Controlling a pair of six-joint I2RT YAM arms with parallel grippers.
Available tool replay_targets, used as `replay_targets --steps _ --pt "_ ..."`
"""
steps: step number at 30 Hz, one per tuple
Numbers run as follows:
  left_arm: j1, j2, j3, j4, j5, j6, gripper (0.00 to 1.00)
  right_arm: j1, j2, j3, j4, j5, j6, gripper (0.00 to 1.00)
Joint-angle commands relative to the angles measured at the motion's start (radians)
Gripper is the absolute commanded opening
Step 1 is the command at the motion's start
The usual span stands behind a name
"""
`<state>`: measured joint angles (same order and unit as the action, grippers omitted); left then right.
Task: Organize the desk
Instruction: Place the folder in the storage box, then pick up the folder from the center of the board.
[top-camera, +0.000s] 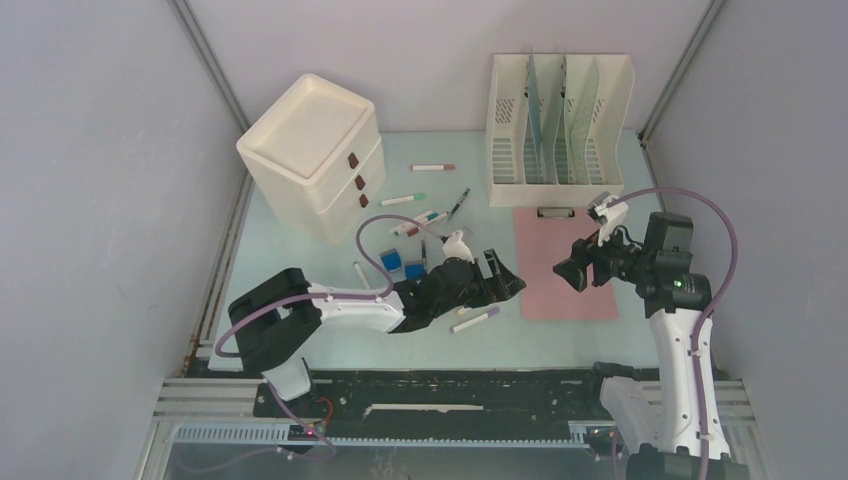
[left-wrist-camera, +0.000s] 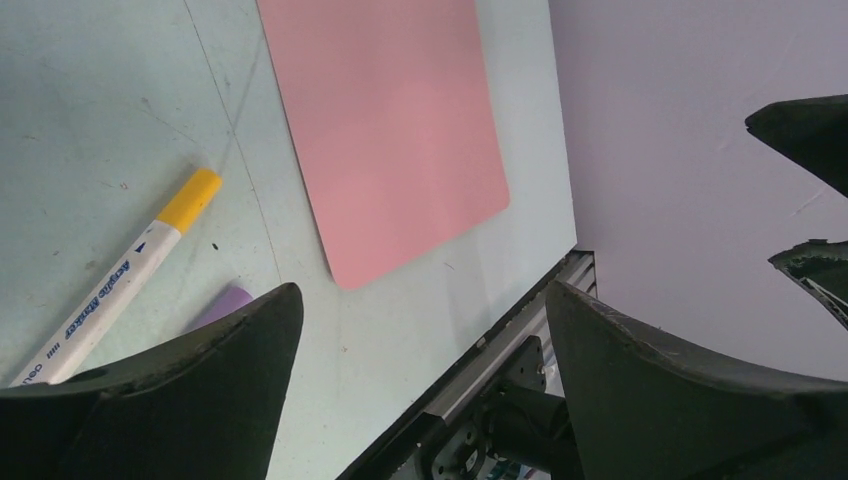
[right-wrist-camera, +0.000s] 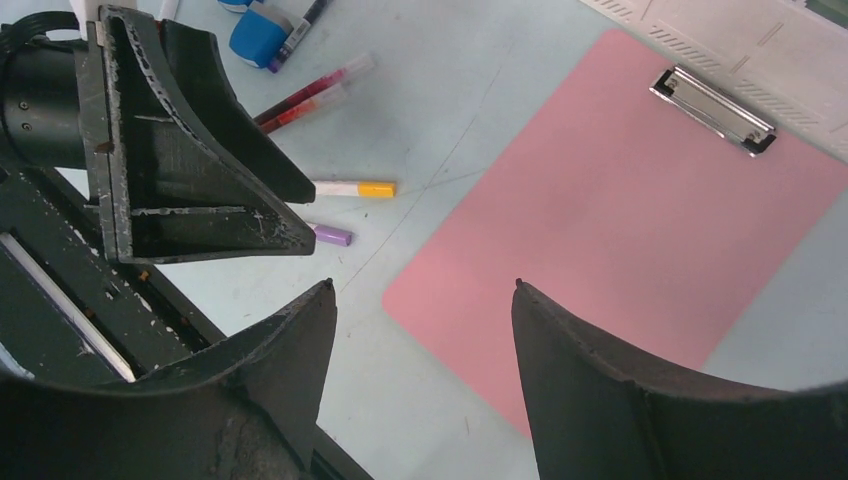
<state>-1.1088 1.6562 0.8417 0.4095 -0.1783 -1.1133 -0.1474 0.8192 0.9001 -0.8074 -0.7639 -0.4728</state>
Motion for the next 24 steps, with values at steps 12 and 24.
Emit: replay_targets --steps 12,24 --pt "-0.01 0.16 0.12 0.038 0.045 -0.084 0.93 0.011 -0.002 0.003 0.019 0.008 0.003 0.73" --pt "-0.013 0.246 0.167 0.049 0.085 -0.116 0.89 -0.059 0.081 -0.011 0.085 0.095 0.148 0.72"
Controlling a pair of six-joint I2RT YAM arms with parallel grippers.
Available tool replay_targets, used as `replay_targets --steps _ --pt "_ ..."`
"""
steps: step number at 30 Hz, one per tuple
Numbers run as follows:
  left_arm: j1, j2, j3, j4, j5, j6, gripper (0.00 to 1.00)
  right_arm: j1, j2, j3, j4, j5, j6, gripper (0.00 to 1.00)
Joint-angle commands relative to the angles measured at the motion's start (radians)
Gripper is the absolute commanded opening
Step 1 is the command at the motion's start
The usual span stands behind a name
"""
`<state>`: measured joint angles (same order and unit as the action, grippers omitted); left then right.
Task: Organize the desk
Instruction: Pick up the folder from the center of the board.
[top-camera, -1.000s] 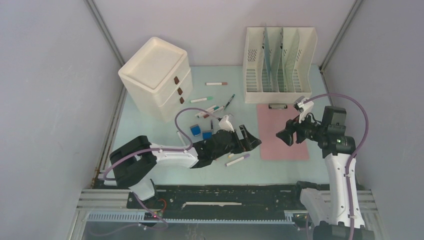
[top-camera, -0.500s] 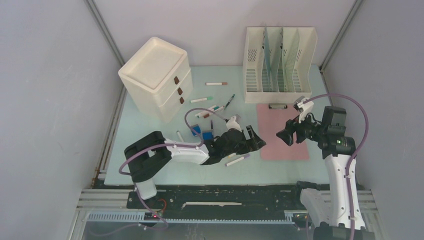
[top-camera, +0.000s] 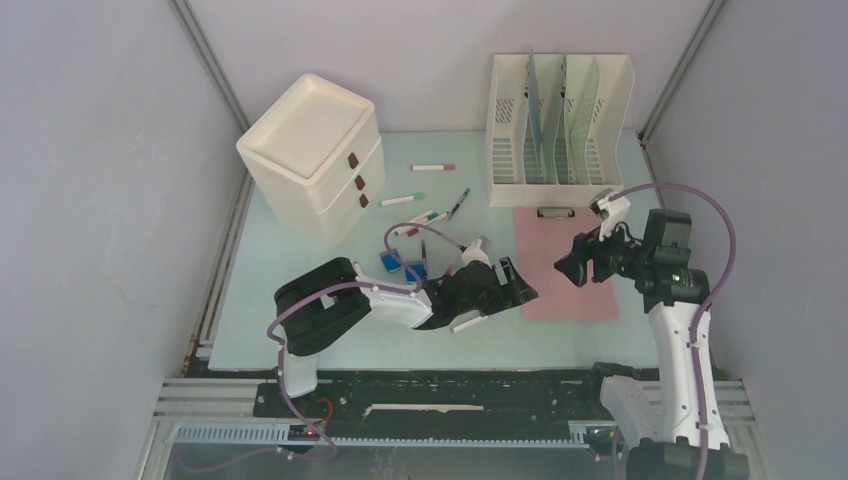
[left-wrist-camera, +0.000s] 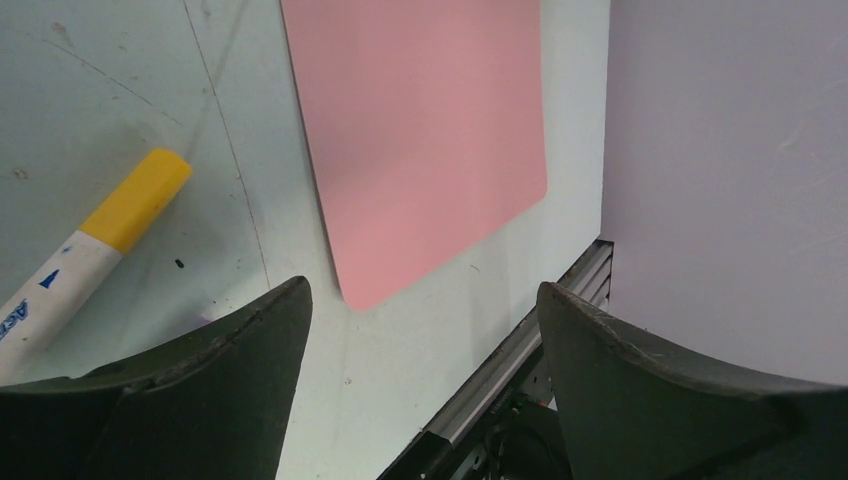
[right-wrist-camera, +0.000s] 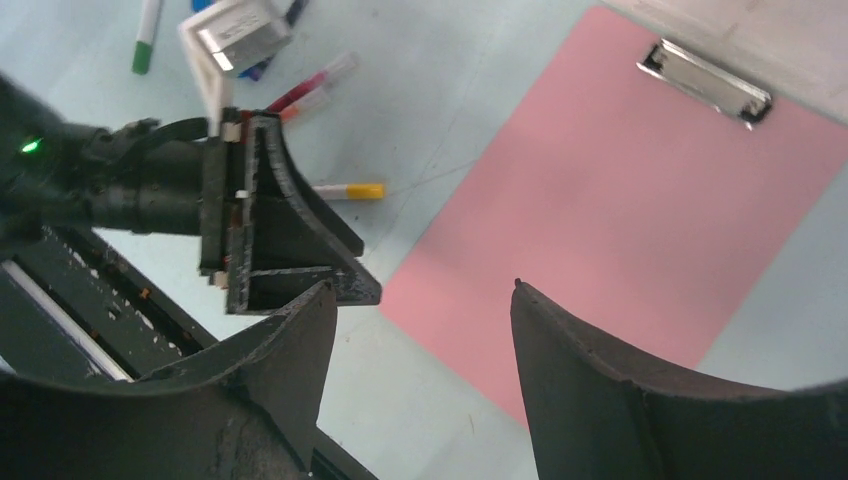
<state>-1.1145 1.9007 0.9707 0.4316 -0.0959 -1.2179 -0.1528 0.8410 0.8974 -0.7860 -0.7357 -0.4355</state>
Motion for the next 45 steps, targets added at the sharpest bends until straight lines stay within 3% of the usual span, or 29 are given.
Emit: replay_targets --steps 1,8,19,32,45 --pt "-0.007 0.003 0.041 0.021 0.001 -0.009 0.89 -0.077 0.081 -0.004 0.071 0.091 0.142 0.71" --pt "-0.008 0.018 0.054 -0.006 0.004 0.001 0.9 -0.238 0.247 0.016 0.072 0.103 0.159 0.6" --pt "-0.011 0.05 0.096 -0.059 0.004 0.006 0.91 -0.406 0.566 0.096 0.056 0.03 0.047 0.66" --pt "-0.021 0.087 0.123 -0.068 0.002 -0.016 0.96 -0.422 0.73 0.083 0.115 0.098 0.027 0.67" --pt "-0.02 0.126 0.176 -0.098 0.018 -0.056 0.97 -0.332 0.811 0.103 0.118 0.201 0.017 0.65"
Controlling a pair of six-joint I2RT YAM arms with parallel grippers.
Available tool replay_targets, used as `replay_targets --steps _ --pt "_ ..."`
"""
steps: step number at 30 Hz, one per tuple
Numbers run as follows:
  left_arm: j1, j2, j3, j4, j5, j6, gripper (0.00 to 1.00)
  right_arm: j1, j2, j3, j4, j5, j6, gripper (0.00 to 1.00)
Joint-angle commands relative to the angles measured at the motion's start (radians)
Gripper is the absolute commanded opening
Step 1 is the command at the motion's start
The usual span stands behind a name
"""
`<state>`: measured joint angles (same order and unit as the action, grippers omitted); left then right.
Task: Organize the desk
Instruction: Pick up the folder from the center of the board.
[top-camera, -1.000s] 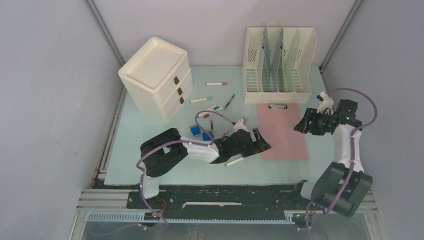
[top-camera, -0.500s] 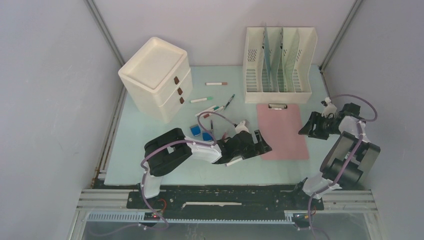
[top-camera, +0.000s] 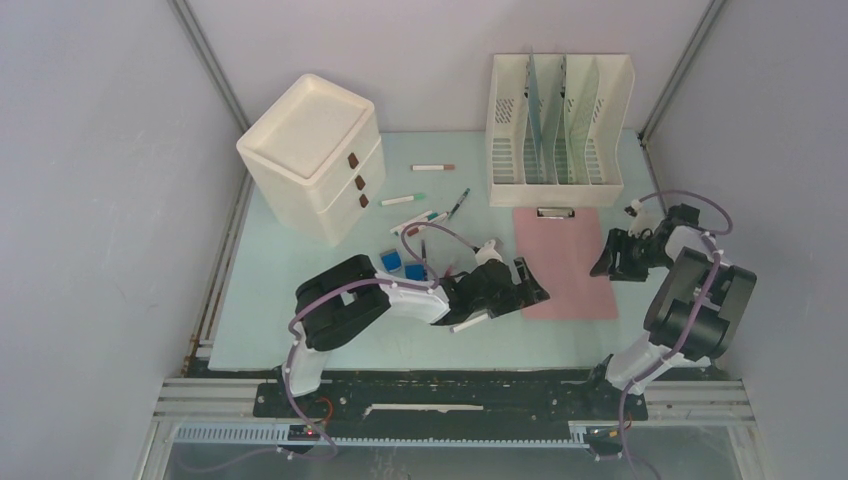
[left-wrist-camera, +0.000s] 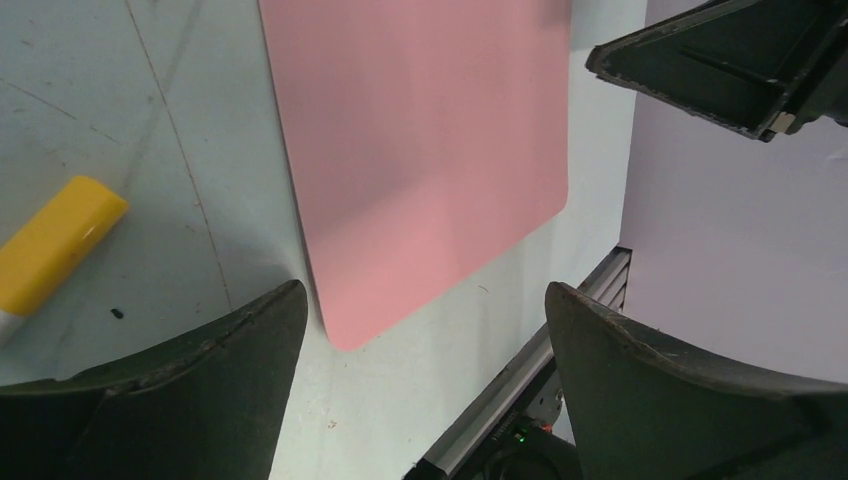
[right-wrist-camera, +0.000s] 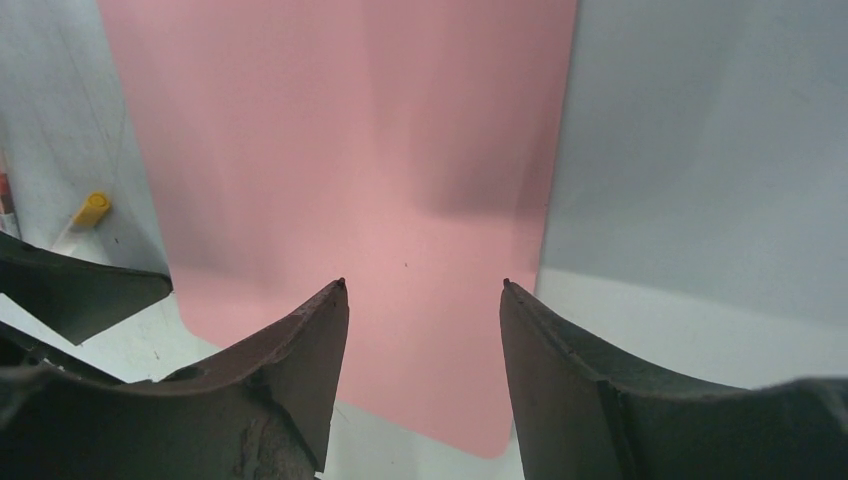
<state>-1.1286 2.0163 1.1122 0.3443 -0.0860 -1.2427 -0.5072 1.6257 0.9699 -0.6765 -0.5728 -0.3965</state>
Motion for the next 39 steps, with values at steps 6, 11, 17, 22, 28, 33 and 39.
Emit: replay_targets --steps 6,11,17,22,28,33,39 --pt "-0.006 0.026 0.06 -0.051 0.009 -0.051 0.97 0.072 0.056 0.039 -0.004 0.065 -0.037 0.64" --pt "-0.007 0.029 0.069 -0.076 0.005 -0.058 0.98 0.115 0.074 0.046 -0.039 0.036 -0.071 0.64" --pt "-0.007 0.035 0.089 -0.109 0.002 -0.047 0.98 0.136 0.086 0.065 -0.114 -0.055 -0.146 0.61" --pt "-0.007 -0.007 0.08 -0.148 -0.038 -0.01 0.98 0.12 0.067 0.071 -0.13 -0.089 -0.164 0.61" --pt "-0.01 -0.075 0.04 -0.214 -0.101 -0.021 0.99 0.048 0.026 0.069 -0.128 -0.111 -0.175 0.62" --pt "-0.013 -0.053 0.061 -0.223 -0.053 -0.05 1.0 0.019 0.026 0.056 -0.054 -0.039 -0.109 0.61" --pt "-0.014 -0.01 0.106 -0.222 -0.033 -0.043 1.0 -0.014 0.015 0.031 0.025 0.012 -0.037 0.59"
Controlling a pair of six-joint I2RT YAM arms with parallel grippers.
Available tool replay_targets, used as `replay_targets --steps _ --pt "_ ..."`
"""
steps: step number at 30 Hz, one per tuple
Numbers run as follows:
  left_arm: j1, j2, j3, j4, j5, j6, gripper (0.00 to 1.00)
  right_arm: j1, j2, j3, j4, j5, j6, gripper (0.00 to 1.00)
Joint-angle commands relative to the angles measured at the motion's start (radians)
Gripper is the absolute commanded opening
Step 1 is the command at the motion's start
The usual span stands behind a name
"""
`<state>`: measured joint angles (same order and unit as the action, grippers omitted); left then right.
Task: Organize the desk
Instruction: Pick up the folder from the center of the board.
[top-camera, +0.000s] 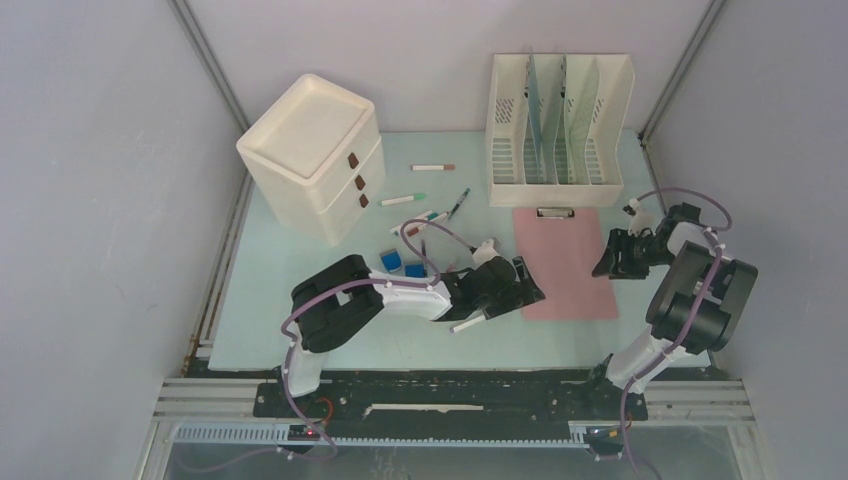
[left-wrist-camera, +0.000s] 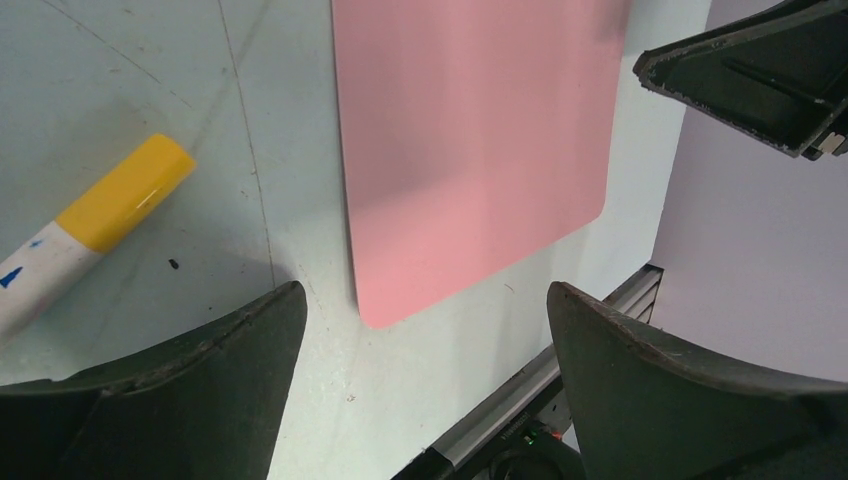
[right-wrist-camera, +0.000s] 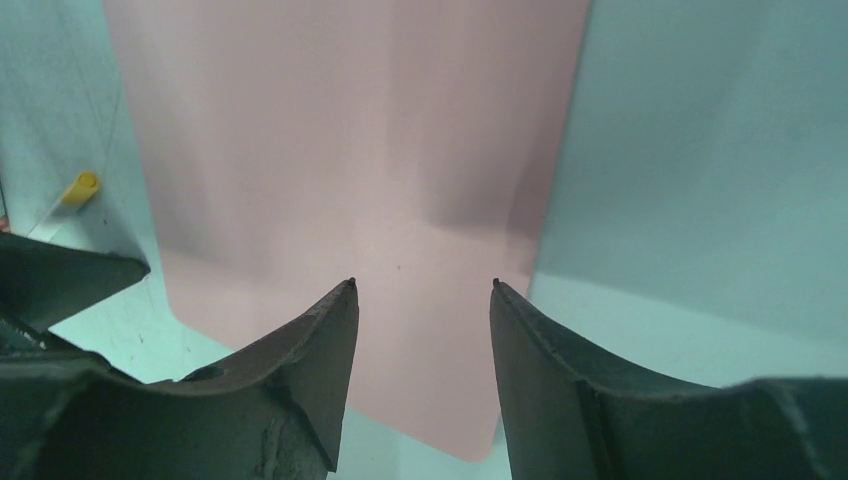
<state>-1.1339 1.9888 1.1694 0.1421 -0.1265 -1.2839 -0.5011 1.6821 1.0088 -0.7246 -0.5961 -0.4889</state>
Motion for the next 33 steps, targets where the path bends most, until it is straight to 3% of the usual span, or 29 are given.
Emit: replay_targets --steps 1,14,19,23,33 --pt "-0.009 0.025 0.054 -0.018 0.013 -0.002 0.99 -0.024 -0.04 -0.009 0.077 0.039 0.057 0.59" --pt "-0.007 0.066 0.058 0.042 0.042 -0.025 0.99 -0.01 -0.02 -0.01 0.132 0.111 0.083 0.6" --pt "-0.007 0.038 0.027 0.061 0.02 -0.002 0.99 -0.03 -0.021 0.018 0.082 -0.064 0.019 0.61" --pt "-0.006 -0.004 0.002 0.051 -0.035 0.061 0.99 -0.027 0.011 0.063 0.063 -0.107 0.004 0.62" --pt "0.003 0.0 -0.024 0.097 0.013 0.07 0.99 -0.032 0.051 0.064 0.057 -0.004 0.022 0.61"
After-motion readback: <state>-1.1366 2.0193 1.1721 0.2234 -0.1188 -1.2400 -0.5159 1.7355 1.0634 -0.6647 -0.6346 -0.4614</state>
